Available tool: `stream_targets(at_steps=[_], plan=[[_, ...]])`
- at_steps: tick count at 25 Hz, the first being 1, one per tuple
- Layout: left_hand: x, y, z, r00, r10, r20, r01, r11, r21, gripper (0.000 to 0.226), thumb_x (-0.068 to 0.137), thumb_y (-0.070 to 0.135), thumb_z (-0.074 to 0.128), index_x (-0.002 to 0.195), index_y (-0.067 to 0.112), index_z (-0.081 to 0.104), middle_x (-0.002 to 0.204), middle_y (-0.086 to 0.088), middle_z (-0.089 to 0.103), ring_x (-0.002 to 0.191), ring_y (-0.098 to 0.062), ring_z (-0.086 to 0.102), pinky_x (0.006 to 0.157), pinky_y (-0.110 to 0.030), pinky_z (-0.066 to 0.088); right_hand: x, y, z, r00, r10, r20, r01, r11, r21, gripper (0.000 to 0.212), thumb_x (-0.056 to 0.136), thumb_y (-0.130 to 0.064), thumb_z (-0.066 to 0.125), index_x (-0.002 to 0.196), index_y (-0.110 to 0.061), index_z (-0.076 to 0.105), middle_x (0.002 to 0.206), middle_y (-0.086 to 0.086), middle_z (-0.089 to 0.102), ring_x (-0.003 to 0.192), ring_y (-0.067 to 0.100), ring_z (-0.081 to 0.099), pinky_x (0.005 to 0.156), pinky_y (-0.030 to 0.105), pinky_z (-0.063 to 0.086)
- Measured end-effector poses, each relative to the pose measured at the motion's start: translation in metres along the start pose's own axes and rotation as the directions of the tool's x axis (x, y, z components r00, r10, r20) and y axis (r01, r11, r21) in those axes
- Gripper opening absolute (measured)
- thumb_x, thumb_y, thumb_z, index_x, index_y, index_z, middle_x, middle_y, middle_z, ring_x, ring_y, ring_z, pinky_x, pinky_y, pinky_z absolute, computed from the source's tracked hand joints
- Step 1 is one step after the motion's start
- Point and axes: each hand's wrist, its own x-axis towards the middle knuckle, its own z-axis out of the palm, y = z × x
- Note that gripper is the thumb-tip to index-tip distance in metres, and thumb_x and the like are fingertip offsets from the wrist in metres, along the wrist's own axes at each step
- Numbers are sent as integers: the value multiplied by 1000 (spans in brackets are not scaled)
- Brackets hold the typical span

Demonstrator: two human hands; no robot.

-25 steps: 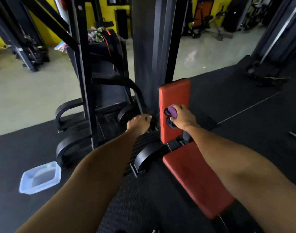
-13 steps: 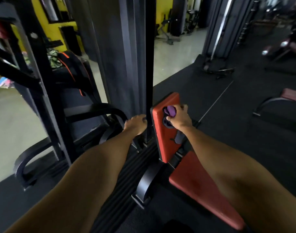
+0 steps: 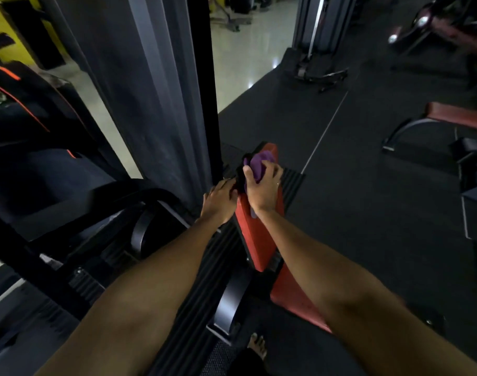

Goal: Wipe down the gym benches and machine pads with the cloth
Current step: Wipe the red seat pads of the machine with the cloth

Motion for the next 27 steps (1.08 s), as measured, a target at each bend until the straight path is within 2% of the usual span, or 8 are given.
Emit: stream_targets(at_steps=[2, 5, 8, 13, 17, 21, 24, 27], plan=[[19, -2, 5, 1000, 30, 0, -30, 999, -27, 44, 106, 30, 33, 148, 26, 43, 153, 0, 45, 137, -24, 43, 112, -39, 31, -2, 7, 14, 999, 33, 29, -33, 999, -12, 75, 93, -68, 46, 149, -17, 43, 160, 8, 30, 147, 28, 30, 122, 41, 28], [42, -4, 11, 996, 91, -7, -92, 995, -47, 44, 106, 25, 33, 148, 21, 45, 151, 0, 47, 137, -22, 44, 113, -36, 32, 20, 18, 21, 1000, -1, 31, 4, 995, -96, 58, 100, -48, 54, 153, -28, 40, 167, 5, 19, 152, 26, 21, 120, 38, 25], [67, -1, 16, 992, 118, 40, -111, 985, -134, 45, 107, 25, 36, 151, 20, 42, 154, -3, 44, 141, -22, 40, 118, -37, 30, 81, 20, 24, 999, 41, 17, -38, 986, -160, 53, 97, -39, 60, 148, -34, 45, 166, 2, 18, 148, 33, 29, 117, 44, 35], [80, -2, 18, 977, 156, 145, -121, 967, -226, 49, 107, 34, 31, 154, 46, 26, 157, 9, 35, 141, -14, 40, 115, -40, 37, 177, 22, 17, 974, 212, 79, -192, 960, -204, 54, 94, -40, 60, 145, -23, 51, 155, 5, 35, 132, 38, 49, 111, 42, 39], [80, -4, 22, 978, 177, 106, -148, 960, -236, 53, 102, 34, 31, 155, 32, 33, 157, 0, 39, 142, -19, 40, 117, -40, 36, 121, 19, 22, 997, 74, 38, -64, 976, -206, 50, 93, -42, 58, 141, -27, 53, 161, 2, 27, 145, 32, 32, 116, 44, 32], [81, -5, 22, 982, 163, 99, -139, 966, -219, 53, 103, 35, 30, 154, 22, 36, 156, 0, 40, 140, -21, 43, 115, -43, 38, 56, 34, 23, 996, 17, 86, -14, 999, -37, 60, 96, -58, 54, 150, -35, 42, 167, -5, 14, 152, 21, 21, 119, 40, 29], [83, -1, 18, 972, 158, 176, -138, 983, -121, 52, 107, 32, 31, 158, 35, 22, 161, 1, 30, 143, -24, 38, 113, -49, 38, 102, 37, 18, 990, 87, 109, -82, 996, -46, 62, 95, -54, 59, 151, -37, 39, 167, -6, 12, 151, 25, 26, 117, 48, 34], [90, 6, 10, 953, 142, 267, -125, 989, -78, 52, 106, 38, 28, 154, 52, 11, 157, 0, 34, 135, -31, 48, 108, -53, 42, 149, 37, 14, 985, 135, 107, -133, 991, -25, 60, 89, -55, 64, 143, -35, 46, 159, -6, 26, 141, 27, 40, 109, 46, 40]])
